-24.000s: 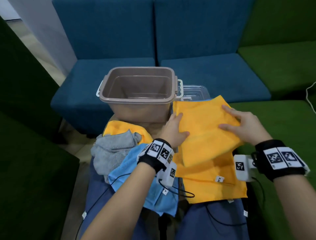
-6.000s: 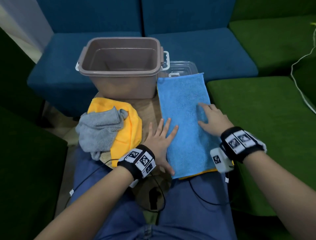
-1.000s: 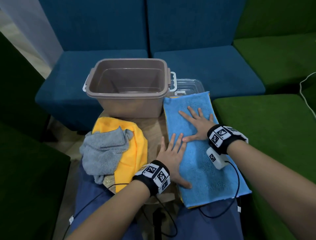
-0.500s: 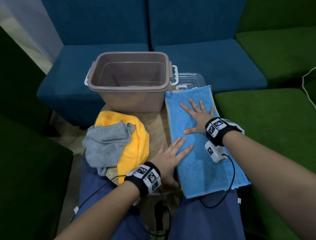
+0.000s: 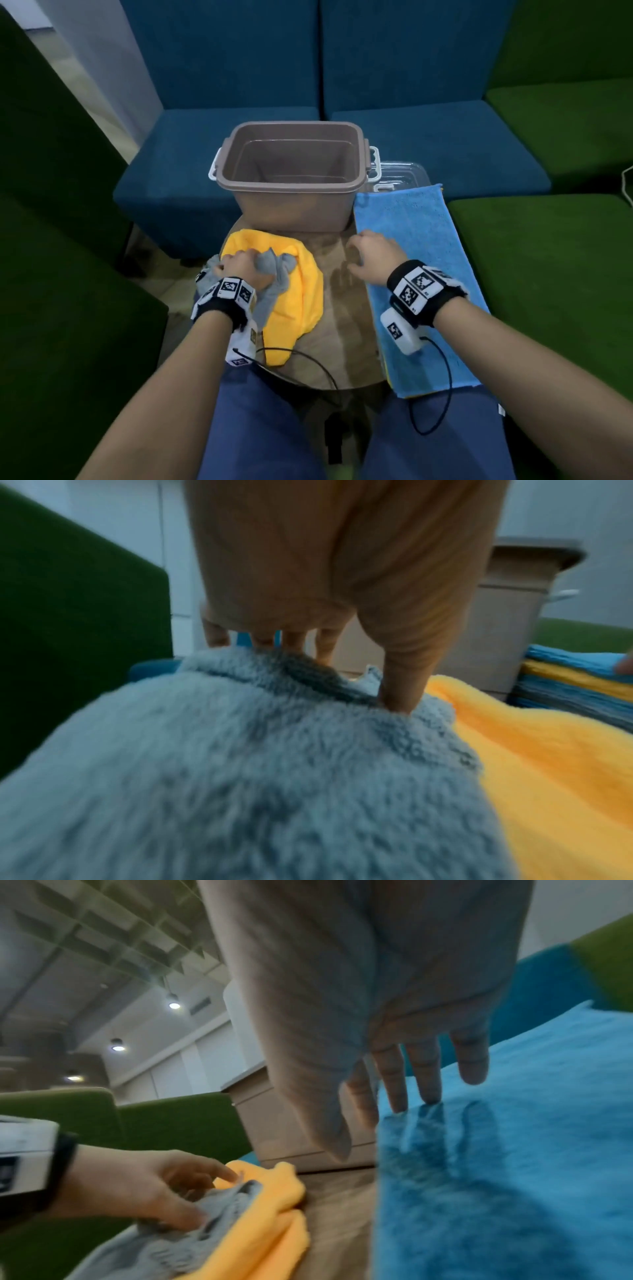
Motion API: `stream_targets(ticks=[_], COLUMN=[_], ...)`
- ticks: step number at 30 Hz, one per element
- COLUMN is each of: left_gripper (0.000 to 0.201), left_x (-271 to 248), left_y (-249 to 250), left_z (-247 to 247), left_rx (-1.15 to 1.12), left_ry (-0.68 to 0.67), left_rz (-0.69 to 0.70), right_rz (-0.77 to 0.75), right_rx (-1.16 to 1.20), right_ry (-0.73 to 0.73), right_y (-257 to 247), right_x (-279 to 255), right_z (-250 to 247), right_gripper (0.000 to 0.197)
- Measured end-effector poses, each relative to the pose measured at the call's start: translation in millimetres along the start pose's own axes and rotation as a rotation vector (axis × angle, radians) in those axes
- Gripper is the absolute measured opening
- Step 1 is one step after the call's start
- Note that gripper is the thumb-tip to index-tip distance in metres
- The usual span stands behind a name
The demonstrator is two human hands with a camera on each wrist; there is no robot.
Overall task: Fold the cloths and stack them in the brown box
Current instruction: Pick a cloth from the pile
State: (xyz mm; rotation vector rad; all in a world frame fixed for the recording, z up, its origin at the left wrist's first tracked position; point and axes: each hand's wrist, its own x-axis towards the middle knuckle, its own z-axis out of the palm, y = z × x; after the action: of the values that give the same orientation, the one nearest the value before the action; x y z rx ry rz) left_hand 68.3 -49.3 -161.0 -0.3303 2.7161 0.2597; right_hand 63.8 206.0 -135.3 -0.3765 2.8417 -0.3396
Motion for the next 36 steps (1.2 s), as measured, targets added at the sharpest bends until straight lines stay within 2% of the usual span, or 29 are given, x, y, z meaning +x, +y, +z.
stream_targets(ticks=[2, 4, 7, 9, 10, 12, 15, 17, 20, 22, 25, 26, 28, 31, 34, 36], left_gripper=[0.028, 0.019, 0.034, 0.040, 0.039, 0.034, 0.043, 0.042, 0.036, 0.031, 0.030, 0.031, 0.030, 0.032, 0.035, 0.038], left_x=[-7, -15, -21, -34, -42, -53, -67, -75, -88, -90, -81, -78, -72, -68, -65, -62], left_y=[5, 13, 26, 36, 41, 52, 64, 73, 90, 98, 94, 89, 76, 60, 50, 39], left_z=[4, -1, -29, -53, -64, -79, -98, -112, -126, -130, -132, -133, -134, -135, -140, -150], left_rx=[0.060, 0.022, -0.276, -0.387, -0.413, -0.493, -0.670, -0.718, -0.753, -0.841, -0.978, -1.003, -1.005, -0.937, -0.966, -1.002], left_ry=[0.070, 0.195, 0.257, 0.279, 0.303, 0.354, 0.470, 0.595, 0.753, 0.803, 0.901, 0.931, 0.982, 0.993, 1.071, 1.145], left_rz=[0.109, 0.250, 0.498, 0.653, 0.711, 0.769, 0.793, 0.803, 0.821, 0.809, 0.681, 0.633, 0.561, 0.501, 0.434, 0.352], right_rz=[-0.056, -0.133, -0.256, -0.326, -0.355, -0.379, -0.384, -0.425, -0.527, -0.563, -0.414, -0.332, -0.199, -0.216, -0.275, -0.281], right_rx=[0.150, 0.280, 0.399, 0.507, 0.579, 0.736, 0.932, 0.975, 1.015, 0.883, 0.696, 0.655, 0.572, 0.555, 0.580, 0.649], right_ry=[-0.042, -0.051, 0.041, 0.119, 0.176, 0.311, 0.370, 0.402, 0.478, 0.509, 0.471, 0.468, 0.488, 0.575, 0.578, 0.600], right_y=[-18, -33, -49, -54, -56, -52, -46, -42, -41, -38, -25, -16, 1, 11, 11, 14], right_x=[-1, 1, 5, 5, 4, 1, -15, -27, -42, -46, -44, -43, -44, -52, -53, -52], right_z=[2, 2, -3, -13, -20, -35, -62, -81, -105, -112, -108, -105, -100, -108, -125, -138], right_gripper=[0.034, 0.032, 0.049, 0.065, 0.068, 0.060, 0.031, 0.019, 0.032, 0.035, 0.015, 0.014, 0.025, 0.025, 0.024, 0.011])
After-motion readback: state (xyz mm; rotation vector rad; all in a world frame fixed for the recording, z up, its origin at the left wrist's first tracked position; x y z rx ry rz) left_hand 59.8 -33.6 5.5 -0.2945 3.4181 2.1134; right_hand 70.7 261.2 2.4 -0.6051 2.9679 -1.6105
